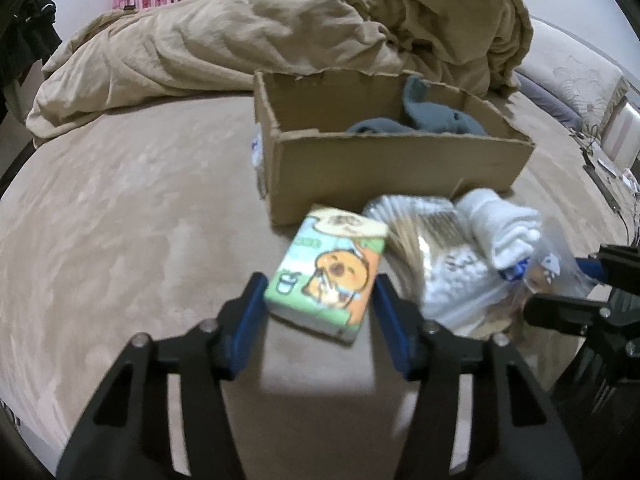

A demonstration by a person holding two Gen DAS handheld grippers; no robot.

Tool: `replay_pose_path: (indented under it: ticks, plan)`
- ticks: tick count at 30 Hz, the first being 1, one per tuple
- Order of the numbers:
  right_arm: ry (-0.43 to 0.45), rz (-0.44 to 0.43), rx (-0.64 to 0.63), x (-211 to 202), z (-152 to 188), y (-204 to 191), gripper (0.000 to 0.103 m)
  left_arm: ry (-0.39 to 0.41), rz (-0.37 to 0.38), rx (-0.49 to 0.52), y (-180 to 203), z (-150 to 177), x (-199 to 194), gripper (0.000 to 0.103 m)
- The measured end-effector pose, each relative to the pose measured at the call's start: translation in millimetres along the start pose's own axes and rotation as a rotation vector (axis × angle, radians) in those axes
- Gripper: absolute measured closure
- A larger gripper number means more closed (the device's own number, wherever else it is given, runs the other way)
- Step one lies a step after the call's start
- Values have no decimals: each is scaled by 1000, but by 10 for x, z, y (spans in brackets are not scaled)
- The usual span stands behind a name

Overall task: Organize objects
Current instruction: 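Grasp the cartoon tissue pack with the left tool while the right tool grasps the clear snack bag, then lower the tissue pack and snack bag into the box and open both tools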

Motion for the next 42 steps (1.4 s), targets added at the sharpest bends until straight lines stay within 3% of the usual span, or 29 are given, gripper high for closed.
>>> replay_pose_path:
  ticks: [11, 24, 42]
  plan:
    - [70, -28, 18, -315, -73, 13, 55, 23, 1, -26, 70, 50, -256, 52]
    - [165, -51, 6, -815, -265, 58, 55, 115, 40, -61, 266, -71, -1031, 52]
    - [311, -40, -17, -1324, -877, 229, 55, 216, 30, -79, 352, -722, -1487, 52]
Point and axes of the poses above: each gripper's, at about its wrist camera, not at the fingertips, and x roughly the way its jaws point, y to its right, z to its underside, the point moved 8 cm from there along x, roughly the way its jaws point, and after that the axes turned 9 degrees about -y, right-handed, at the moved point
